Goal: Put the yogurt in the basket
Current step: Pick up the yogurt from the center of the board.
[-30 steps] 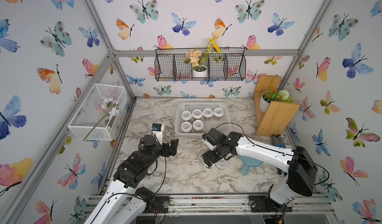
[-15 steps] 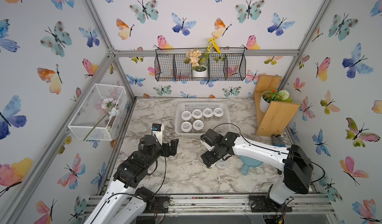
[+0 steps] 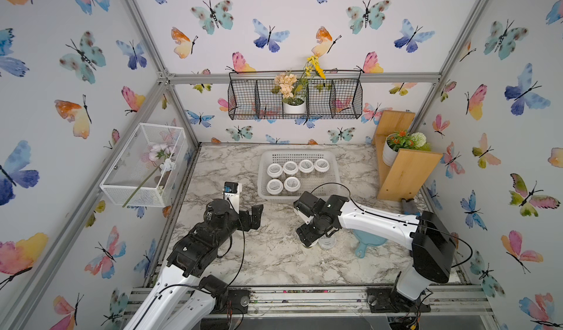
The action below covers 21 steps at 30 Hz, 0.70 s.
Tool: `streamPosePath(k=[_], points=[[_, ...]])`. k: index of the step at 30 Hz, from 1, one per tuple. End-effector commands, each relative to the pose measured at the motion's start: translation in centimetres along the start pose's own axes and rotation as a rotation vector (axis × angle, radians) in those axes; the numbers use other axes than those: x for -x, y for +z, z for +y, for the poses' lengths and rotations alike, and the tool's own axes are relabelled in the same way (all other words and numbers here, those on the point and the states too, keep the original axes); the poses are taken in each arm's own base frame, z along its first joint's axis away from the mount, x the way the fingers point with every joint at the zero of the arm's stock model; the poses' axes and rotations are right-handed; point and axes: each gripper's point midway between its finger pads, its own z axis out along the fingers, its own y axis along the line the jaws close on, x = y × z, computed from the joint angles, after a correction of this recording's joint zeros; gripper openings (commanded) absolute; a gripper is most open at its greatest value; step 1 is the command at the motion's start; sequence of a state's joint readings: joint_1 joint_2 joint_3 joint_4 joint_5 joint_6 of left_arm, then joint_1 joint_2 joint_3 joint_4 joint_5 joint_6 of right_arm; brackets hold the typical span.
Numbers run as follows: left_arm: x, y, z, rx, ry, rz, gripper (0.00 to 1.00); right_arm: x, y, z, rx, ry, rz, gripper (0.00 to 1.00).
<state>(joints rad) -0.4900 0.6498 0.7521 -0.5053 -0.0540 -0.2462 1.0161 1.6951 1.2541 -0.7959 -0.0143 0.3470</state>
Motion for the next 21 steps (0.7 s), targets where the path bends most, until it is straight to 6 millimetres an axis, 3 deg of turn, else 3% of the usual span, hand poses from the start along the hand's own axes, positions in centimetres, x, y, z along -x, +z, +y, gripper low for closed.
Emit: streamPosePath(k=[1, 13, 21], points=[[0.15, -0.05, -0.05, -0.008, 0.004, -0.013, 0.99, -0.17, 0.09, -0.25, -0.032, -0.013, 0.022, 0.78], [0.13, -0.05, -0.05, -0.009, 0.005, -0.013, 1.00, -0.54, 0.29, -0.58, -0.059, -0.015, 0.040, 0.81], [0.16, -0.07, -0.07, -0.010, 0.005, -0.015, 1.00, -0.56, 0.58, -0.35, -0.050, -0.020, 0.048, 0.71]])
